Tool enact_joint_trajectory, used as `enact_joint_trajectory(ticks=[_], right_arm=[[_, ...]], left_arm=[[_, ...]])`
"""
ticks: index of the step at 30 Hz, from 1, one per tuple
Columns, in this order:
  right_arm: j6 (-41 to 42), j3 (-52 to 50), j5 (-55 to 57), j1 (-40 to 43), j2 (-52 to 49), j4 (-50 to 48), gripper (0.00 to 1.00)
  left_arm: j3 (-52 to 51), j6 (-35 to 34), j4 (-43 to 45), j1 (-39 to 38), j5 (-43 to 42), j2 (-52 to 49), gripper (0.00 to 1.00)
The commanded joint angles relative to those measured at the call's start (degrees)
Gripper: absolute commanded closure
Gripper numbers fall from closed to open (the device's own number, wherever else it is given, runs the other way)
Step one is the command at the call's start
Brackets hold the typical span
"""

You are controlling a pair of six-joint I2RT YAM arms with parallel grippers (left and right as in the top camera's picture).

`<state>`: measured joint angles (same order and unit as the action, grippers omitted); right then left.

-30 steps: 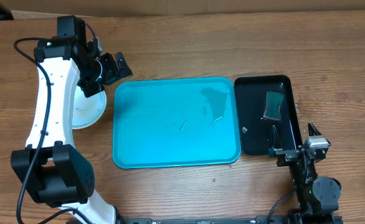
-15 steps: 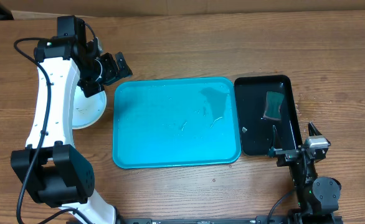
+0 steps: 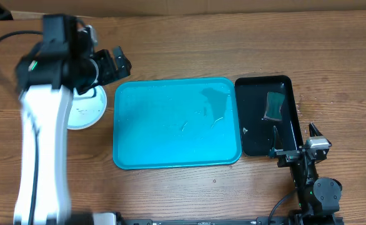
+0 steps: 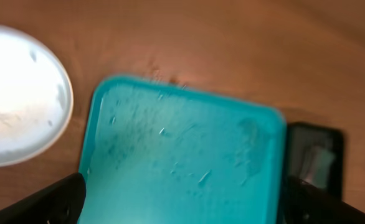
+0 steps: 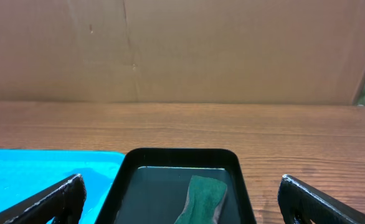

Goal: Clean dirty plates on tray and stack at the side

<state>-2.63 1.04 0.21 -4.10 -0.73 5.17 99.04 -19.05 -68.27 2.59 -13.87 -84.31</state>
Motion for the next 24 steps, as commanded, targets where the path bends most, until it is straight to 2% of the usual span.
enact_joint_trajectory(ticks=[1,6,14,17,24], right_arm=[[-0.20,-0.59,-0.35,0.44,0.57,-0.35,0.00],[-0.20,-0.59,-0.35,0.44,0.57,-0.35,0.00],[-0.20,-0.59,-0.35,0.44,0.57,-0.35,0.00],[-0.20,-0.59,-0.35,0.44,0.57,-0.35,0.00],[-0.20,-0.59,-0.35,0.44,0.57,-0.35,0.00]], left_arm=[[-0.79,1.29,-0.35,0.00,4.22,10.05,0.00],[-11.96,1.27,1.97,0.02,10.12,26.05,0.00],[-41.46,1.25,13.88,0.02,12.74,55.98,0.00],[-51.56,1.29,22.93,0.07,12.87,65.96,0.00],[-71.84,0.61,54.93,0.07,11.26,82.99,0.00]])
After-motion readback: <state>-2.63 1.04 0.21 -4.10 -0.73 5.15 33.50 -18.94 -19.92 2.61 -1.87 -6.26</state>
